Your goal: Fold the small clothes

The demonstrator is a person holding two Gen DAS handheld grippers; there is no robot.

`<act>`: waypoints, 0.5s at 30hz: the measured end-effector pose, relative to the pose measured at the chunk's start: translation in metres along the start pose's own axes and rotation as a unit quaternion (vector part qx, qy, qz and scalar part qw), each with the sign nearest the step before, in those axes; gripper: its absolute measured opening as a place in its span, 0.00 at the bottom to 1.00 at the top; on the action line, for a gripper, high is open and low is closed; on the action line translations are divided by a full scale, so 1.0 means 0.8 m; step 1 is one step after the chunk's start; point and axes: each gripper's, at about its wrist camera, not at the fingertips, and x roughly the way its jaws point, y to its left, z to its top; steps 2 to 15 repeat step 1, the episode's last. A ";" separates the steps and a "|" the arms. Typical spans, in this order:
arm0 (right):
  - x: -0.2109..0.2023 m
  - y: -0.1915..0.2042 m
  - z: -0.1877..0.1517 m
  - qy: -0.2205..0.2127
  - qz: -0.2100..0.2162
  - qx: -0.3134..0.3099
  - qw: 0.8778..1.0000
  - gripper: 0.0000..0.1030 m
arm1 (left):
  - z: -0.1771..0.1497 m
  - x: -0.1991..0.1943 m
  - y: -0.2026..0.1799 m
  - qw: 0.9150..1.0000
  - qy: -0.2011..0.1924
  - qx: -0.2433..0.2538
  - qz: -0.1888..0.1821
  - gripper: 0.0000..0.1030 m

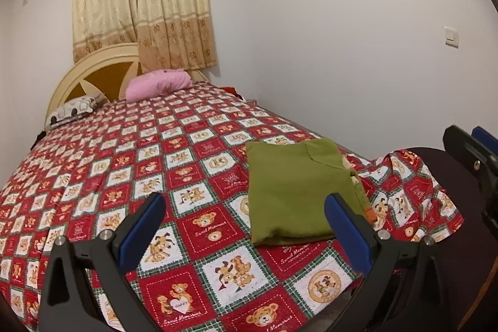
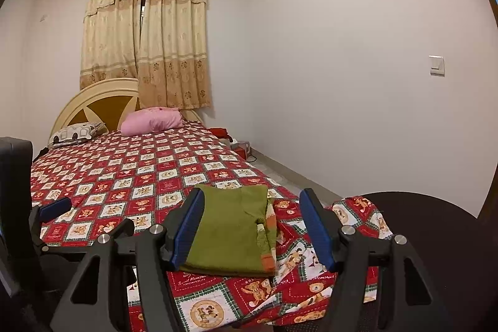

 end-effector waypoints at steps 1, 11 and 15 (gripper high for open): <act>0.002 -0.001 0.000 0.001 -0.002 -0.001 1.000 0.62 | 0.000 0.004 0.002 1.000 0.003 0.001 0.003 1.00; 0.002 -0.001 0.000 0.001 -0.002 -0.001 1.000 0.62 | 0.000 0.004 0.002 1.000 0.003 0.001 0.003 1.00; 0.002 -0.001 0.000 0.001 -0.002 -0.001 1.000 0.62 | 0.000 0.004 0.002 1.000 0.003 0.001 0.003 1.00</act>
